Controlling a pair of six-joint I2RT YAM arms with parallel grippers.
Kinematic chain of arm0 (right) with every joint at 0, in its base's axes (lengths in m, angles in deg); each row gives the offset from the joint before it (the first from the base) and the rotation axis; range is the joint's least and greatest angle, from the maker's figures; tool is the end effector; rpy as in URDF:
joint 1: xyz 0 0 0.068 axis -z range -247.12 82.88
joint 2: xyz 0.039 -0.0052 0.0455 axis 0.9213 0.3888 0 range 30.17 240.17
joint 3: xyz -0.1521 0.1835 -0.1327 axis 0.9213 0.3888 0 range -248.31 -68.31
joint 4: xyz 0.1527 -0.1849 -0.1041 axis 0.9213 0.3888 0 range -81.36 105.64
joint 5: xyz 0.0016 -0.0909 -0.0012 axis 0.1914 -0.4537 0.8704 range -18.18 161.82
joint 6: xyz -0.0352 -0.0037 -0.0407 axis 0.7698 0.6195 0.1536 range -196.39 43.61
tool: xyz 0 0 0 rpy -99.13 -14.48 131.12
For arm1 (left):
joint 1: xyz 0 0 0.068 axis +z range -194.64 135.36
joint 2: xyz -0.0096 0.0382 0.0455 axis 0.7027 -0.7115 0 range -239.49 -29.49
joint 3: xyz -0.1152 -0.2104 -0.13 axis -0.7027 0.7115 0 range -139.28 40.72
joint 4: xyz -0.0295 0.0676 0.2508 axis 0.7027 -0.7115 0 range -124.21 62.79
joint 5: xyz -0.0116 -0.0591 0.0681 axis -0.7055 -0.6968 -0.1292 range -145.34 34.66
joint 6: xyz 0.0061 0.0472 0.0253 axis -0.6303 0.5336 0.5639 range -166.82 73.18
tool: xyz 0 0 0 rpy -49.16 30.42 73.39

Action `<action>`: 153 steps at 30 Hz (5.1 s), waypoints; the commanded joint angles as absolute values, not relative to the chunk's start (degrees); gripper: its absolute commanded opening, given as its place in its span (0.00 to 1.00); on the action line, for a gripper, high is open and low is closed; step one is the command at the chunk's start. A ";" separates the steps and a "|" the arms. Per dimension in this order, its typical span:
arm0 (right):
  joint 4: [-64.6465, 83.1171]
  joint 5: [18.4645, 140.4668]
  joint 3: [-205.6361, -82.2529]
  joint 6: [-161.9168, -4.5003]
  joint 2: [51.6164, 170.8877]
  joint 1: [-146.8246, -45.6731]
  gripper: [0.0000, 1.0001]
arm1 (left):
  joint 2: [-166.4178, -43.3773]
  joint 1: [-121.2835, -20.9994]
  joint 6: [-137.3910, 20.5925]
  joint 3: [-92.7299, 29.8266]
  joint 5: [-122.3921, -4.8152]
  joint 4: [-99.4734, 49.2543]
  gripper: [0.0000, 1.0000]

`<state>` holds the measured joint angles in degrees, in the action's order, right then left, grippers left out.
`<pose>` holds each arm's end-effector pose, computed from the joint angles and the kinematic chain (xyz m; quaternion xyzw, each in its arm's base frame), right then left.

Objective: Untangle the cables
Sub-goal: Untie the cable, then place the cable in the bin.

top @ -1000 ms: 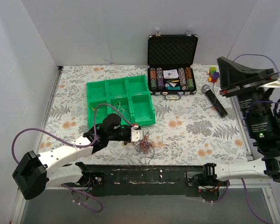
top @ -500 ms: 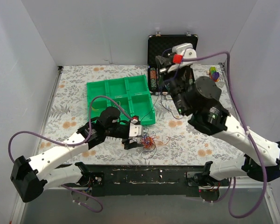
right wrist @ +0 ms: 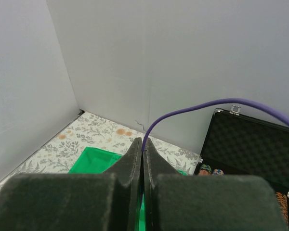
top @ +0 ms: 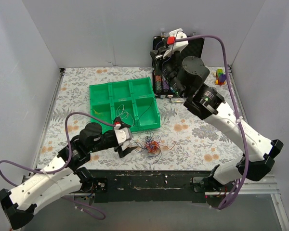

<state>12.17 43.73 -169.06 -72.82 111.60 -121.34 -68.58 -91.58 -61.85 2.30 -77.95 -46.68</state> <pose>0.1851 0.2282 0.5409 -0.1134 0.6059 0.1986 0.7619 0.1001 -0.1269 0.3004 0.3289 0.7421 -0.4268 0.3987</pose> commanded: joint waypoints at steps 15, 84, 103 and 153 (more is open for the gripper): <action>16.11 57.76 -176.50 -83.16 116.83 -113.62 0.01 | -63.15 -90.96 -69.40 1.26 -65.46 -44.80 0.98; 20.15 62.95 -180.55 -82.98 120.96 -109.49 0.01 | -91.98 -89.47 -77.05 -50.25 -30.21 -45.41 0.98; 15.76 61.28 -162.18 -81.41 119.29 -109.49 0.01 | -90.93 -89.38 -76.53 -48.67 -31.08 -45.14 0.98; 12.50 87.99 -157.34 -108.12 141.88 -104.48 0.19 | -87.41 -88.94 -76.53 -45.86 -31.08 -43.12 0.98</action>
<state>13.39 85.52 -152.97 -106.11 142.46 -105.49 -88.84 -89.50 -76.86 -46.26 -30.74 -43.49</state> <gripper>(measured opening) 0.124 0.981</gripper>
